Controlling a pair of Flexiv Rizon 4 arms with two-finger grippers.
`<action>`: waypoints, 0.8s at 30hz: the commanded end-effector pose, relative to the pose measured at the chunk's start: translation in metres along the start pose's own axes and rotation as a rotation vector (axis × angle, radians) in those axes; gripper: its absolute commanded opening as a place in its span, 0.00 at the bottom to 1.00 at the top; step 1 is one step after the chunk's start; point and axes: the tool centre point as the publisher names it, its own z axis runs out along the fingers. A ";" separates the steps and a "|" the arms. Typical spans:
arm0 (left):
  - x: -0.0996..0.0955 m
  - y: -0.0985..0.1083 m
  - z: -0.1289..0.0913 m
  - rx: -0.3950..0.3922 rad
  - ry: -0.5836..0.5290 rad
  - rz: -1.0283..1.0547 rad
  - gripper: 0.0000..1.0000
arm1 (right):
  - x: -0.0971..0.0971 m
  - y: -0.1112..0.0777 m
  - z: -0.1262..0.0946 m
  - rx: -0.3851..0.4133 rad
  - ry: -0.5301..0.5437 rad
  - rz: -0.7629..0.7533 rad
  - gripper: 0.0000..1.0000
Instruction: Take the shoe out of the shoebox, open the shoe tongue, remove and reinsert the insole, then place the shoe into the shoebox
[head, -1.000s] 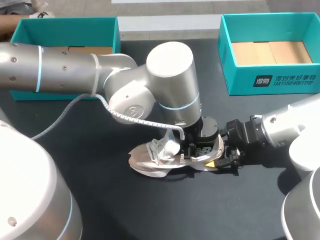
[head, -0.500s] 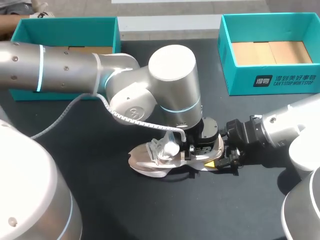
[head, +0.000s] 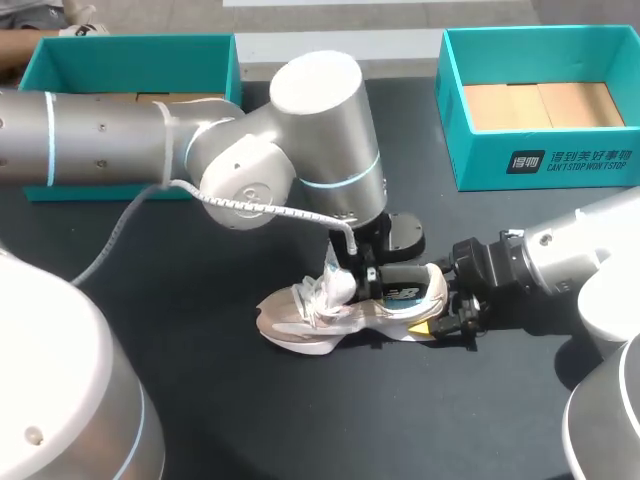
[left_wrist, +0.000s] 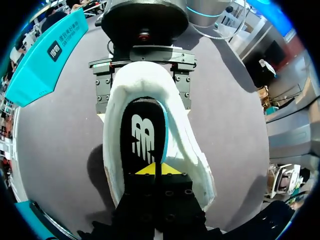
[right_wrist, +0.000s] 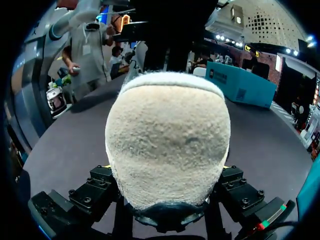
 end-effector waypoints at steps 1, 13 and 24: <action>-0.005 0.011 -0.015 0.029 0.060 0.003 0.00 | 0.001 0.000 0.001 0.003 -0.002 0.000 0.00; 0.001 0.010 -0.052 0.145 0.161 0.013 0.00 | 0.001 0.000 0.001 0.003 -0.002 0.000 0.00; 0.008 -0.018 -0.073 0.219 0.174 0.056 0.00 | 0.001 0.000 0.001 0.003 -0.002 0.000 0.00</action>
